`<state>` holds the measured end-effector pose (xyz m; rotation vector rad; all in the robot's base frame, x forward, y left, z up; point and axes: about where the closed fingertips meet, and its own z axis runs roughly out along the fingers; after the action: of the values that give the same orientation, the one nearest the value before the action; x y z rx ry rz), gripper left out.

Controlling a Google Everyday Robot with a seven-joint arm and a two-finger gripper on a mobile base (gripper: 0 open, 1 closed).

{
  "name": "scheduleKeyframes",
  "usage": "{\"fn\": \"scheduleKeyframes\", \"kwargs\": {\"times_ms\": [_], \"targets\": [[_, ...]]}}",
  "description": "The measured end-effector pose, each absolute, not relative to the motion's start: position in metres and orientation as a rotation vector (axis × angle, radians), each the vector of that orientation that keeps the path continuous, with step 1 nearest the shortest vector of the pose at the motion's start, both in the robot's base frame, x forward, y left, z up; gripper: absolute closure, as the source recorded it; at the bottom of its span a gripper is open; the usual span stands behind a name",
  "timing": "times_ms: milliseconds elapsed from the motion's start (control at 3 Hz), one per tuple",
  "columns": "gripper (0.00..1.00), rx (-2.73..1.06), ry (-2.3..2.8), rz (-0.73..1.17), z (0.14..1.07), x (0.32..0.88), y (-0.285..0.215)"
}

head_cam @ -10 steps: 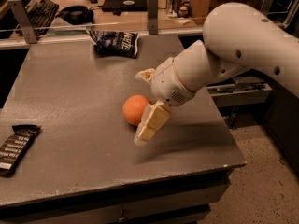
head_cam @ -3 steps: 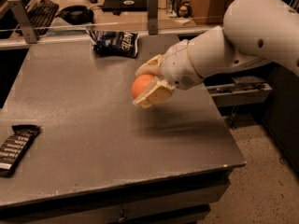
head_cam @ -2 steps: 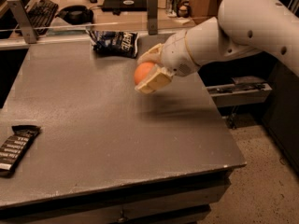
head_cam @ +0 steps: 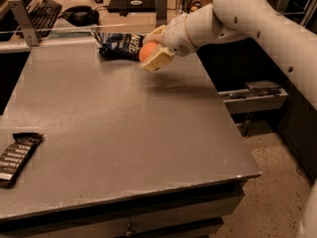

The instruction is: Move orange near blue chip bag

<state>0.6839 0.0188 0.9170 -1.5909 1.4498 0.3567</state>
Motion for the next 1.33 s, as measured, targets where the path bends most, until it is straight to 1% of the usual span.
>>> {"fn": "scheduleKeyframes", "kwargs": {"times_ms": [333, 667, 1000, 1333], "targets": [[1.0, -1.579, 1.46, 0.358, 0.905, 0.721, 0.023], [1.0, -1.551, 1.486, 0.369, 0.891, 0.745, 0.019], [0.82, -1.54, 1.494, 0.391, 0.885, 0.757, 0.018], [0.59, -1.539, 1.498, 0.402, 0.882, 0.764, 0.019]]}}
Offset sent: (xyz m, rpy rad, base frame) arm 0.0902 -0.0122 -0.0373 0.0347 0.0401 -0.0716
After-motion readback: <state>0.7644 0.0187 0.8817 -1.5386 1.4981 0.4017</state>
